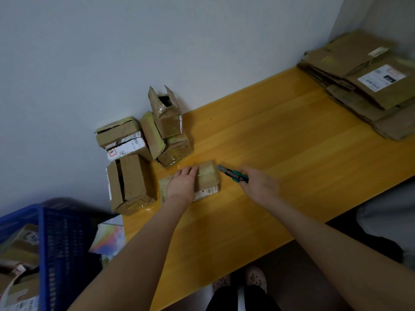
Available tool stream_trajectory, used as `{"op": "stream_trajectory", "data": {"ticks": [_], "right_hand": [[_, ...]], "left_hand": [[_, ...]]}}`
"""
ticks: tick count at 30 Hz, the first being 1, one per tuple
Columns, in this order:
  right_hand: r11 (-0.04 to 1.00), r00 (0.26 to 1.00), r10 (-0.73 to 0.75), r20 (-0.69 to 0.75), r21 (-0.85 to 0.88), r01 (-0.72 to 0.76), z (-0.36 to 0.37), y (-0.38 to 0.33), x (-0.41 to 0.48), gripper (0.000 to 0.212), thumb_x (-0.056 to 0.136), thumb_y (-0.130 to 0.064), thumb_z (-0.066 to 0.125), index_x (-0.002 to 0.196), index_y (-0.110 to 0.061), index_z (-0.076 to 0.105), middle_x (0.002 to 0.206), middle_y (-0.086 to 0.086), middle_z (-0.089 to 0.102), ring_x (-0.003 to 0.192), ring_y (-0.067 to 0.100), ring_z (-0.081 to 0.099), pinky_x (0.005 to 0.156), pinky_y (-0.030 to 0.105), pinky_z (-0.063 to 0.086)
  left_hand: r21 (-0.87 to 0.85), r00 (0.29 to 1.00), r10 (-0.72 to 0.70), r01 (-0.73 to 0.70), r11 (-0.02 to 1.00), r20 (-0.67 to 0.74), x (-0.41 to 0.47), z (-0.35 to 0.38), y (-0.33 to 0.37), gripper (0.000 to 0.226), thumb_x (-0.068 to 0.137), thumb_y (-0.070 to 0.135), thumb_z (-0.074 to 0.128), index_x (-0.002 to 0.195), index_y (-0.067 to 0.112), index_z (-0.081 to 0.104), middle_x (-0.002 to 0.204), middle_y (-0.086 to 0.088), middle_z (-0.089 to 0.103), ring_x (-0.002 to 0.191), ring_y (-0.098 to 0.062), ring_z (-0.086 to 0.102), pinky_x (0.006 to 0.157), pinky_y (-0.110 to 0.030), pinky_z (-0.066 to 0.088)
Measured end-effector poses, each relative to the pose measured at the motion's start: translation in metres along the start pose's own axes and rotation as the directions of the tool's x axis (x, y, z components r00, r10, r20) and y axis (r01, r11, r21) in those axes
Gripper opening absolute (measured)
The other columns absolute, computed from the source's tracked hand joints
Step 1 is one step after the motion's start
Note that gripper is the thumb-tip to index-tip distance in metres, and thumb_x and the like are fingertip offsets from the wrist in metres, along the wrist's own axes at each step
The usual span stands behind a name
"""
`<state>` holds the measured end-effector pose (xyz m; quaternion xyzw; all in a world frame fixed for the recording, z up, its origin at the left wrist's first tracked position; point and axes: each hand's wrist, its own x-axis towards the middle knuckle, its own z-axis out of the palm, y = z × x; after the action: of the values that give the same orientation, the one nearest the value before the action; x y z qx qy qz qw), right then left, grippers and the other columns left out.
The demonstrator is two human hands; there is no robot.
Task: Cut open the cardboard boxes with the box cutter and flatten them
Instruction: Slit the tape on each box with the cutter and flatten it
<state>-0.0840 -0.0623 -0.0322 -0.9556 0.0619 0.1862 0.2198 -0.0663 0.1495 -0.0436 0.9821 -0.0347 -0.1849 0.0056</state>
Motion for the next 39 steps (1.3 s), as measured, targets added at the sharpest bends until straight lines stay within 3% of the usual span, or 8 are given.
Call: {"op": "stream_trajectory", "data": {"ticks": [6,11,18,22,29,35,39], "right_hand": [[1.0,0.999,-0.019,0.035,0.002,0.019,0.002,-0.011,0.011,0.033,0.101,-0.028,0.045,0.133,-0.036,0.046,0.11,-0.002,0.062,0.08,0.019,0.057,0.051,0.024,0.039],[0.998,0.999,0.042,-0.034,0.039,-0.041,0.008,-0.017,0.015,0.039,0.102,-0.028,0.044,0.139,-0.037,0.042,0.115,-0.001,0.064,0.077,0.018,0.055,0.054,0.025,0.042],[0.997,0.997,0.078,-0.015,0.009,-0.078,0.008,-0.01,0.016,0.038,0.101,-0.031,0.044,0.138,-0.038,0.043,0.113,-0.002,0.064,0.079,0.017,0.055,0.06,0.027,0.048],[1.0,0.999,0.016,0.037,0.009,-0.016,0.007,-0.005,0.012,0.036,0.1,-0.034,0.045,0.135,-0.038,0.046,0.11,-0.003,0.063,0.082,0.017,0.057,0.061,0.027,0.048],[0.978,0.993,-0.121,-0.007,-0.175,0.118,-0.005,-0.01,0.007,0.03,0.098,-0.034,0.05,0.128,-0.028,0.048,0.105,0.0,0.057,0.082,0.023,0.059,0.058,0.031,0.048],[0.978,0.985,-0.154,0.079,-0.13,0.164,-0.006,-0.001,0.003,0.036,0.098,-0.033,0.052,0.133,-0.026,0.044,0.11,0.003,0.061,0.081,0.022,0.056,0.059,0.029,0.042],[0.981,0.982,-0.154,0.114,-0.099,0.165,-0.004,0.005,0.0,0.035,0.098,-0.033,0.052,0.132,-0.027,0.045,0.11,0.003,0.062,0.089,0.023,0.061,0.062,0.03,0.046]], "left_hand": [[0.008,1.0,-0.006,0.006,1.0,-0.005,-0.001,0.0,0.0,0.091,0.084,0.015,0.071,0.154,0.028,0.015,0.155,0.002,0.028,0.138,-0.025,0.033,0.109,-0.035,0.038],[0.001,1.0,-0.003,0.003,1.0,-0.013,-0.001,0.001,-0.001,0.089,0.084,0.015,0.072,0.153,0.028,0.018,0.154,0.001,0.03,0.136,-0.025,0.035,0.106,-0.035,0.041],[-0.008,1.0,-0.011,0.011,1.0,-0.026,0.0,0.002,-0.001,0.086,0.085,0.012,0.069,0.153,0.028,0.019,0.152,0.002,0.032,0.134,-0.025,0.037,0.104,-0.035,0.041],[0.002,1.0,-0.006,0.006,1.0,-0.025,0.002,0.001,-0.002,0.085,0.086,0.013,0.068,0.153,0.029,0.018,0.152,0.002,0.032,0.135,-0.024,0.037,0.103,-0.035,0.042],[0.028,0.999,0.011,-0.01,1.0,-0.03,0.0,0.001,-0.004,0.087,0.084,0.019,0.071,0.152,0.03,0.019,0.151,0.003,0.033,0.132,-0.024,0.04,0.102,-0.035,0.043],[0.065,0.999,0.035,-0.035,0.997,-0.005,0.002,-0.002,-0.006,0.084,0.086,0.024,0.07,0.153,0.029,0.019,0.151,0.0,0.033,0.131,-0.025,0.039,0.104,-0.036,0.042],[0.085,0.999,0.043,-0.044,0.995,0.016,0.004,-0.004,-0.007,0.084,0.087,0.028,0.069,0.154,0.029,0.018,0.151,0.0,0.033,0.131,-0.025,0.039,0.105,-0.036,0.04]]}}
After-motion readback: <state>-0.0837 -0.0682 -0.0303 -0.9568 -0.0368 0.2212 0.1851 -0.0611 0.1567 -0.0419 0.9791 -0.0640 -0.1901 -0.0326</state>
